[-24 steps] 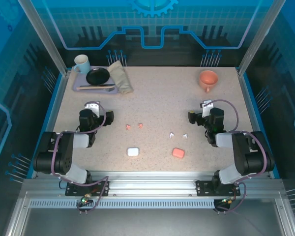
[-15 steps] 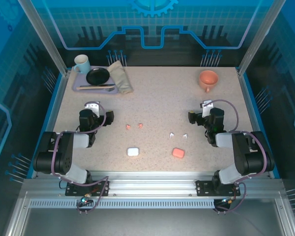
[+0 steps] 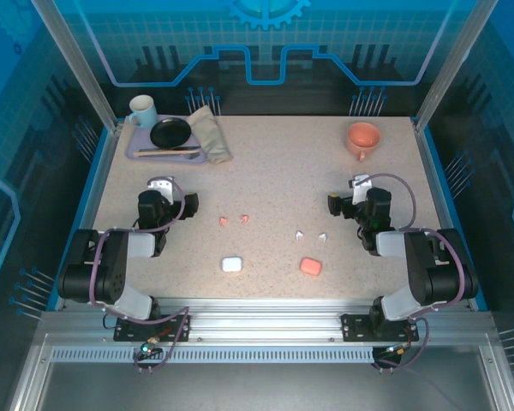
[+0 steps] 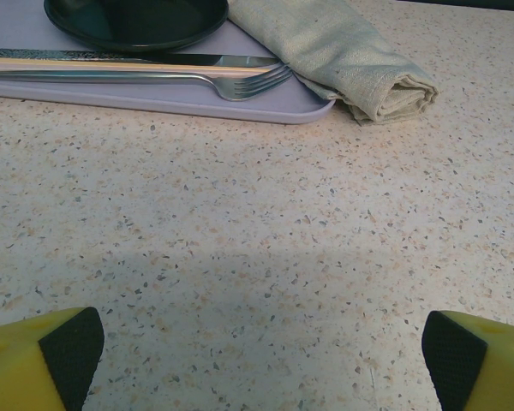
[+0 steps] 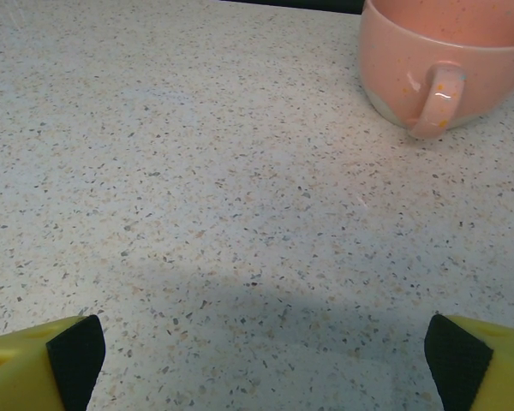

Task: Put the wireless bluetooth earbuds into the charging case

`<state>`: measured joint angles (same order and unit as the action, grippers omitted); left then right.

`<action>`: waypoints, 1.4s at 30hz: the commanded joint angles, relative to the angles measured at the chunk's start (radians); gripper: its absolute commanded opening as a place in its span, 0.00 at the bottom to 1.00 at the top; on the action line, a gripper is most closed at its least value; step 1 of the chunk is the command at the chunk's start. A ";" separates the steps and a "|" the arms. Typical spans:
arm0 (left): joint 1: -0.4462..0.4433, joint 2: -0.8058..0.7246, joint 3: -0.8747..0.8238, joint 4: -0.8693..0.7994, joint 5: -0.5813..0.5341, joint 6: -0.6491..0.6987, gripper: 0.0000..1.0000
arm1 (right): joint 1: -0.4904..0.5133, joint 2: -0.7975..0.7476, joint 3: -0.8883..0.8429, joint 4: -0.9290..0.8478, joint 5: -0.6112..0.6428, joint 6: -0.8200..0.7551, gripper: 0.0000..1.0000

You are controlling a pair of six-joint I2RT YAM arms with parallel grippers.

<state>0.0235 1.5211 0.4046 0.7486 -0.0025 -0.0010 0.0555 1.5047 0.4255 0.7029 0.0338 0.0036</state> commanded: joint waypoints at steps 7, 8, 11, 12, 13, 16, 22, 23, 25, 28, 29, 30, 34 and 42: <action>-0.001 -0.170 0.220 -0.471 -0.087 -0.065 0.99 | -0.034 -0.191 0.377 -0.713 0.067 0.350 1.00; -0.003 -0.186 0.252 -0.543 -0.080 -0.073 0.99 | -0.037 -0.186 0.438 -0.829 0.104 0.417 1.00; -0.005 -0.226 0.358 -0.749 -0.069 -0.143 0.99 | -0.045 -0.121 0.616 -1.104 0.057 0.461 1.00; -0.007 -0.235 0.385 -0.807 -0.079 -0.180 0.99 | -0.043 -0.106 0.643 -1.146 0.011 0.452 1.00; -0.007 -0.246 0.403 -0.848 -0.090 -0.220 0.99 | -0.040 -0.103 0.652 -1.170 -0.028 0.444 1.00; -0.008 -0.278 0.446 -0.946 -0.043 -0.331 0.99 | -0.023 -0.128 0.631 -1.211 -0.119 0.452 1.00; -0.008 -0.352 0.441 -1.032 0.053 -0.499 0.99 | 0.120 -0.216 0.570 -1.302 -0.129 0.540 0.97; -0.009 -0.361 0.438 -1.045 0.067 -0.521 0.99 | 0.154 -0.229 0.560 -1.305 -0.116 0.552 0.97; -0.010 -0.381 0.425 -1.064 0.094 -0.558 0.99 | 0.234 -0.242 0.556 -1.339 -0.059 0.595 0.97; -0.011 -0.407 0.418 -1.085 0.111 -0.605 0.99 | 0.344 -0.235 0.558 -1.361 -0.003 0.657 0.95; -0.011 -0.415 0.421 -1.096 0.105 -0.624 0.99 | 0.371 -0.233 0.556 -1.362 0.011 0.671 0.94; -0.010 -0.420 0.425 -1.108 0.094 -0.645 0.99 | 0.397 -0.226 0.556 -1.368 0.027 0.683 0.94; -0.003 -0.420 0.450 -1.198 0.019 -0.752 0.99 | 0.472 -0.194 0.563 -1.410 0.068 0.756 0.94; -0.001 -0.415 0.456 -1.198 0.091 -0.788 0.99 | 0.631 -0.185 0.585 -1.571 0.219 0.982 0.95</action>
<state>0.0208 1.1133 0.8352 -0.4236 0.0547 -0.7547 0.6434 1.3186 0.9882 -0.7620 0.1635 0.8589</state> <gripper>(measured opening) 0.990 0.946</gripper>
